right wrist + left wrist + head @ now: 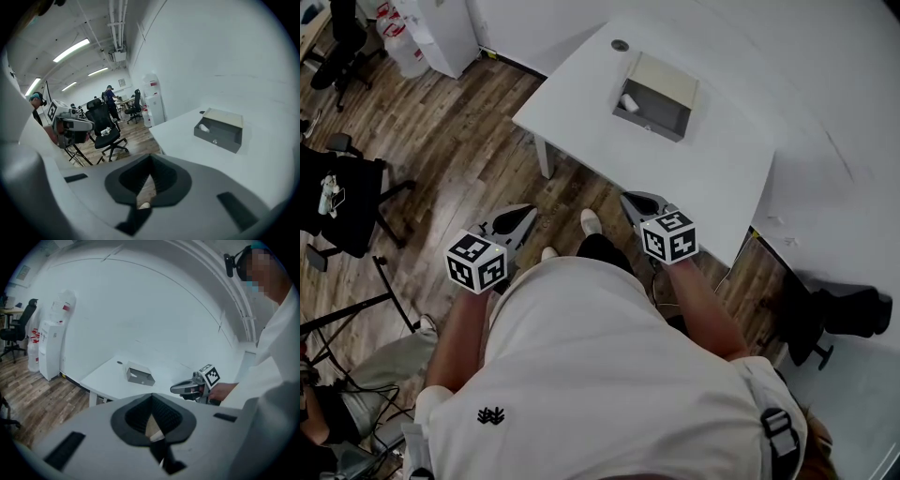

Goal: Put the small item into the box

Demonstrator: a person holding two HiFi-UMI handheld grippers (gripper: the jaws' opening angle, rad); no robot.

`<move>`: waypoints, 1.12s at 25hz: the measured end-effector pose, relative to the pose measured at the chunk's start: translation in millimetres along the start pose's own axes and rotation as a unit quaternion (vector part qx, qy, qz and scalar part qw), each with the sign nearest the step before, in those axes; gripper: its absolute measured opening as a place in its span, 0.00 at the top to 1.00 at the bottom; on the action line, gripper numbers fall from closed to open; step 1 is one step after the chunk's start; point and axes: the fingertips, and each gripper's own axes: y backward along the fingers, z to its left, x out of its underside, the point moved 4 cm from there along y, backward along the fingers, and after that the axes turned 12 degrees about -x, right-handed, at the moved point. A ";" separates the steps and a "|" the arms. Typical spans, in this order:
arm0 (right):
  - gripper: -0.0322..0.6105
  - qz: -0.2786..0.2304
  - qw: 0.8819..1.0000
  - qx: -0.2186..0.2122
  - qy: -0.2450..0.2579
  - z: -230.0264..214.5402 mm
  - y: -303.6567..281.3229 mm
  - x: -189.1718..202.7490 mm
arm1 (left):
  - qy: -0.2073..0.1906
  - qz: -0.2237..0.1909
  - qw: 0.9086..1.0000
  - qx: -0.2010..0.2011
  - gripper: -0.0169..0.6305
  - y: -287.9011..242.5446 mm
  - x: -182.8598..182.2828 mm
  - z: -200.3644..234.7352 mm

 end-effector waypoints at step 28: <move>0.94 -0.013 0.999 -0.014 0.050 33.0 -3.5 -18.4 | 0.005 -0.018 1.000 -0.020 0.96 32.5 7.5 10.1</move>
